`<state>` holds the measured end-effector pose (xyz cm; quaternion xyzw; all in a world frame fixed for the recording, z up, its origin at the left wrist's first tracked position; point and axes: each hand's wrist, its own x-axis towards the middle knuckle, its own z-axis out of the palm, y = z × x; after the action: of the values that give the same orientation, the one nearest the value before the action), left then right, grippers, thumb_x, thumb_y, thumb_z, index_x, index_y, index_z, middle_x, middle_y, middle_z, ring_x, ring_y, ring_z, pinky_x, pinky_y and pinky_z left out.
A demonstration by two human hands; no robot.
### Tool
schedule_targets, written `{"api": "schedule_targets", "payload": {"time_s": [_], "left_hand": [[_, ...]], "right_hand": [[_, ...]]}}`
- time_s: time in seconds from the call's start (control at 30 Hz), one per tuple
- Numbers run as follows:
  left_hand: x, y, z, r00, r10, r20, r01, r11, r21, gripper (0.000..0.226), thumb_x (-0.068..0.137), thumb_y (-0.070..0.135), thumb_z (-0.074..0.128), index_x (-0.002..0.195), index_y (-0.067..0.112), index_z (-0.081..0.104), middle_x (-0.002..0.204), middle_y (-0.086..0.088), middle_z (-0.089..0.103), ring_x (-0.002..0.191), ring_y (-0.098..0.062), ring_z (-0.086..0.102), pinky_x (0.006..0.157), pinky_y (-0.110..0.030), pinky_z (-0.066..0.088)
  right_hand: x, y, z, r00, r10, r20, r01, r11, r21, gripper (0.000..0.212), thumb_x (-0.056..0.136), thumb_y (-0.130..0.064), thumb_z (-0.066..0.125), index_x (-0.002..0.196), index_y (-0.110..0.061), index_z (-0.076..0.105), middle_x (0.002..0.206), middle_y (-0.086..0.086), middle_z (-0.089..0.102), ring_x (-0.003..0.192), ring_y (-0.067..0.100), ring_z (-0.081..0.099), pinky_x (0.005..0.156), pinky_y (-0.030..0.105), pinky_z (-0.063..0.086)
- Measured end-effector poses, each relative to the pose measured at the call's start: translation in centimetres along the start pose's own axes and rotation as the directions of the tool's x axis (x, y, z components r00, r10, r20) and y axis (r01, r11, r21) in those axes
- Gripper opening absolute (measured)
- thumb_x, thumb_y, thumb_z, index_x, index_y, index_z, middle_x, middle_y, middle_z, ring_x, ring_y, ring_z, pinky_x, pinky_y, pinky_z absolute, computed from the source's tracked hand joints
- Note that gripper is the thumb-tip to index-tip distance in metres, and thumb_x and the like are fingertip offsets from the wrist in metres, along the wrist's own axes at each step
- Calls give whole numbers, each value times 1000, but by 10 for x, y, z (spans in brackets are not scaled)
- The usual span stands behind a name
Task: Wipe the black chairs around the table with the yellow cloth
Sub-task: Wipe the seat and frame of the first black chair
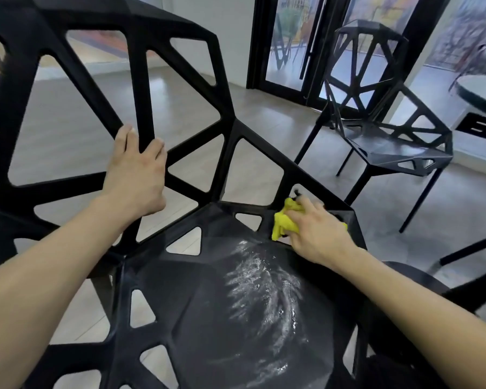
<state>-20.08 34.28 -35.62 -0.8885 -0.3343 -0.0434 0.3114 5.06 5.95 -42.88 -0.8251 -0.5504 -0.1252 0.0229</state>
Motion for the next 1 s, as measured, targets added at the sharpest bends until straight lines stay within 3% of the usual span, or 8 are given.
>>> {"api": "schedule_targets", "payload": {"time_s": [0.17,0.27,0.37,0.6,0.73,0.83,0.9,1.0], "left_hand": [[-5,1,1,1000,-16,0,16,1000,-4,94,68,51,74,147,6,54,148,-4,49,143,-57,30,132,-60,5],[-10,6,4,1000,-17,22,17,1000,0,101,73,53,73,156,2,45,156,-8,45,150,-61,20,132,-63,1],[-11,10,1,999,-31,30,32,999,-16,101,80,55,71,160,2,39,160,-9,40,153,-62,13,131,-64,1],[-1,16,13,996,-81,45,82,996,-29,102,81,55,71,159,-2,39,162,-14,41,153,-66,10,130,-67,0],[-1,22,15,995,-84,45,85,996,-16,100,83,52,68,159,-7,38,165,-22,38,152,-70,7,129,-69,-1],[-1,29,13,999,30,36,-28,999,-43,82,80,47,73,147,2,58,162,-27,41,154,-62,15,129,-68,0],[0,39,9,985,174,22,-173,984,-52,69,80,53,74,137,14,67,159,-22,44,154,-51,26,129,-64,10],[-6,66,1,908,416,45,-406,902,-146,69,90,62,62,148,27,56,155,-3,51,153,-34,36,126,-51,27]], "right_hand": [[56,-67,27,993,-93,73,96,995,-36,47,93,-42,62,131,-15,62,135,11,48,114,37,52,88,51,55],[17,-28,12,997,-56,58,58,997,-43,51,93,-47,58,136,-20,63,141,9,49,115,36,54,94,49,54],[-39,14,-10,1000,-12,-18,11,1000,-27,47,95,-56,48,122,-23,70,126,9,55,105,32,54,96,46,50],[34,-33,23,995,-92,43,94,994,-53,64,98,-60,38,139,-17,61,132,13,55,112,36,52,100,53,49],[-14,-2,-7,998,-35,49,36,999,-35,64,94,-64,39,137,-25,66,132,8,56,117,33,53,102,47,48],[-89,15,-26,1000,-27,1,27,1000,-16,50,94,-61,48,120,-26,72,125,0,55,111,27,48,96,44,49],[-116,16,-22,999,25,-25,-24,998,62,48,97,-62,47,119,-27,71,124,-4,55,107,24,47,95,42,49],[-81,14,-7,998,49,-48,-45,996,80,57,98,-65,40,131,-28,68,126,2,56,110,28,48,97,48,50]]}}
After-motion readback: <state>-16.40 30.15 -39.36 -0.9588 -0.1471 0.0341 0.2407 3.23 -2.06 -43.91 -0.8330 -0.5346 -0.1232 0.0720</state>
